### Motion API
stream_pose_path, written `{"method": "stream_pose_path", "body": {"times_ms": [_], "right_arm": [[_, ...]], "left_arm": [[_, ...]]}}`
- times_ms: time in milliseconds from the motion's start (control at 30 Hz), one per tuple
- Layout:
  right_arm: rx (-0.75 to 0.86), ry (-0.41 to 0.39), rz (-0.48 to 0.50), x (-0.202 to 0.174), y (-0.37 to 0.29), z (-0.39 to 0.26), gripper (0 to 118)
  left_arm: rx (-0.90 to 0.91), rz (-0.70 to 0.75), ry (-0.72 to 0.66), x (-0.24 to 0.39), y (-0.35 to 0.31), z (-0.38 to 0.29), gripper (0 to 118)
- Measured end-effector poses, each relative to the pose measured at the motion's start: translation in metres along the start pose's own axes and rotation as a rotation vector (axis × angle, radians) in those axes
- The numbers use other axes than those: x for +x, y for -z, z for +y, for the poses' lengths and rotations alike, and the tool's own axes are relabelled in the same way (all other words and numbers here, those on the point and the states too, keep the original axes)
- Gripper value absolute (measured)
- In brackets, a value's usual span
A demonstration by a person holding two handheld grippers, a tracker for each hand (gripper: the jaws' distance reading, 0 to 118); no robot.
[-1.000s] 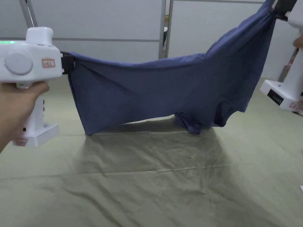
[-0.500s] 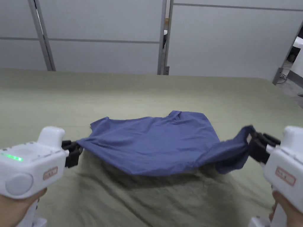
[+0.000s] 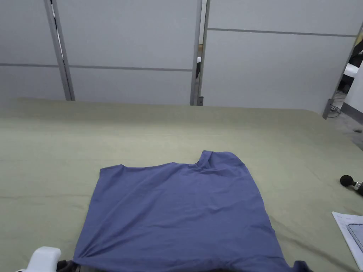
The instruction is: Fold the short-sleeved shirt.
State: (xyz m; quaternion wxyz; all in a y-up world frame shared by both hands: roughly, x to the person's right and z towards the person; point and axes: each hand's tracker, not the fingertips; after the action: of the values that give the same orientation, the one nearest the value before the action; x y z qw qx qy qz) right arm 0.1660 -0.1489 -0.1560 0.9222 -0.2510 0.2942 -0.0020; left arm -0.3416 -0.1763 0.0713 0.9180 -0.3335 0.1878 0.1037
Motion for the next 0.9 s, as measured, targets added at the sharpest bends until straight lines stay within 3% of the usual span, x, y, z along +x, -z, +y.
{"method": "stream_pose_path", "body": {"times_ms": [300, 533, 600, 633, 667, 700, 733, 800, 833, 900], "right_arm": [[-0.131, -0.04, -0.044, 0.004, 0.028, -0.049, 4], [-0.131, -0.015, -0.052, 0.007, 0.028, -0.05, 4], [-0.135, -0.02, -0.049, 0.007, 0.03, -0.049, 5], [-0.134, -0.022, -0.046, 0.008, 0.03, -0.05, 11], [-0.133, -0.022, -0.048, 0.008, 0.03, -0.05, 33], [-0.132, -0.022, -0.051, 0.009, 0.03, -0.05, 93], [-0.133, -0.017, -0.06, 0.01, 0.03, -0.049, 118], [-0.142, 0.015, -0.109, 0.009, 0.022, -0.048, 115], [-0.038, 0.03, -0.101, 0.011, 0.011, -0.047, 115], [-0.065, 0.035, -0.087, 0.004, -0.008, -0.021, 118]], "left_arm": [[-0.067, 0.04, -0.062, 0.008, 0.006, -0.033, 6], [-0.081, 0.037, -0.082, -0.005, 0.018, -0.038, 8], [-0.083, 0.045, -0.072, -0.006, 0.018, -0.04, 14], [-0.083, 0.048, -0.075, -0.007, 0.018, -0.04, 29], [-0.085, 0.051, -0.093, -0.008, 0.018, -0.041, 66], [-0.095, 0.056, -0.137, -0.009, 0.017, -0.041, 114], [-0.104, 0.051, -0.178, -0.011, 0.016, -0.041, 118], [-0.028, -0.092, -0.225, -0.014, 0.002, -0.041, 118], [0.011, -0.102, -0.241, -0.016, -0.007, -0.039, 118], [0.034, -0.053, -0.253, -0.016, -0.027, -0.031, 118]]}}
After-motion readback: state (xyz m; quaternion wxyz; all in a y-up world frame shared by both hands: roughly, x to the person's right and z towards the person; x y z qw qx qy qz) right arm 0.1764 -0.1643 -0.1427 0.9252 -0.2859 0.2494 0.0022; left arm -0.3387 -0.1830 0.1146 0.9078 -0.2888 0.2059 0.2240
